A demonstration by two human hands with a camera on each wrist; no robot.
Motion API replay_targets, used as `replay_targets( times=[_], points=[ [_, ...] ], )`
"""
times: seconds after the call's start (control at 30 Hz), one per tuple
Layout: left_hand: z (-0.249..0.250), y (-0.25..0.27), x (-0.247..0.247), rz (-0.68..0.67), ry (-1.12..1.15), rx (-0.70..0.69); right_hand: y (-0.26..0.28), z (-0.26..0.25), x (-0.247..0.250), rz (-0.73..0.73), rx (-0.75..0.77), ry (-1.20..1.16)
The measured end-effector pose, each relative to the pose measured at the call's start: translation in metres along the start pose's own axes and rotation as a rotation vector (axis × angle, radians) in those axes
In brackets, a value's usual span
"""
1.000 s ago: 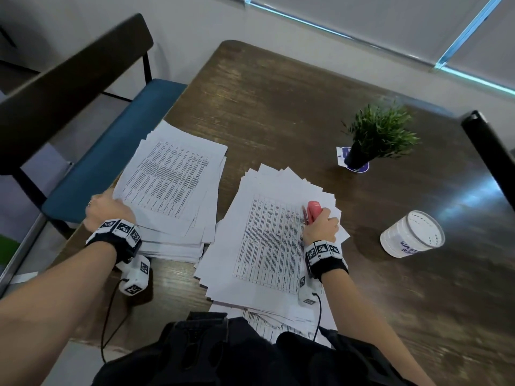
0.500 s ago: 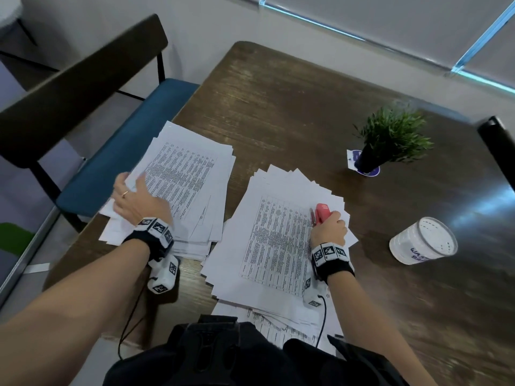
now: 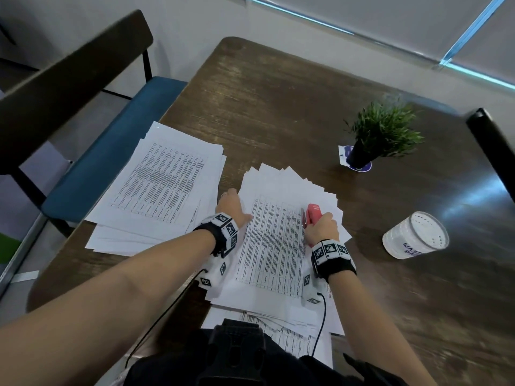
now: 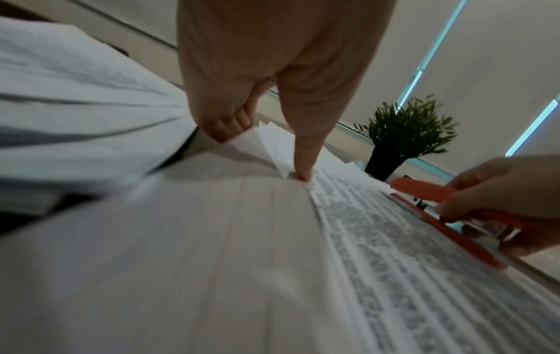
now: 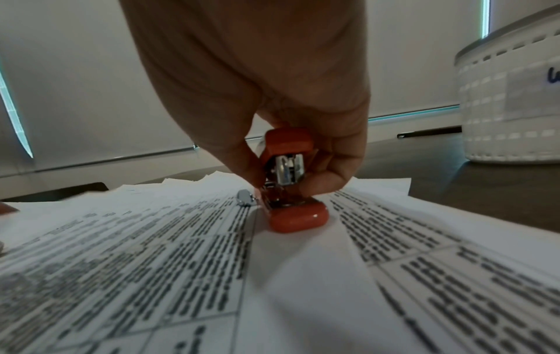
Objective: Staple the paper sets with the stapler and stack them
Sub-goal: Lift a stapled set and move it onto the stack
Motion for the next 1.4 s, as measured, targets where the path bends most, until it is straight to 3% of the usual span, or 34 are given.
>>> replay_targets(
  times=[0.13, 0.27, 0.47, 0.6, 0.83, 0.93, 1.4],
  points=[
    [0.025, 0.010, -0.001, 0.034, 0.022, -0.100, -0.002, 0.008, -0.003, -0.030, -0.068, -0.015],
    [0.034, 0.029, -0.016, -0.115, 0.034, -0.130, -0.001, 0.016, -0.004, -0.065, -0.110, -0.022],
    [0.025, 0.068, -0.054, -0.339, -0.121, -0.212, 0.017, 0.024, -0.009, -0.132, -0.097, 0.010],
    [0.029, 0.087, -0.069, -0.463, -0.054, -0.284, 0.033, 0.028, -0.014, -0.164, -0.052, 0.047],
    [0.032, 0.073, -0.033, -0.117, 0.283, -0.171, 0.055, 0.032, -0.018, -0.140, 0.039, 0.101],
    [0.036, 0.073, -0.032, -0.150, 0.216, -0.238, 0.061, 0.034, -0.019, -0.128, 0.069, 0.136],
    [0.017, 0.104, -0.053, -0.216, 0.006, -0.211, 0.086, 0.042, -0.026, -0.140, 0.145, 0.097]
  ],
)
Point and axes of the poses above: each hand's wrist, its own y-axis away from the middle knuckle, its own x-axis out of the back of the hand, z = x × y, the point moved 7 cm from there along -y, towards the middle knuckle, and after that the axes turned 3 degrees about -y, right-handed, at the moved point
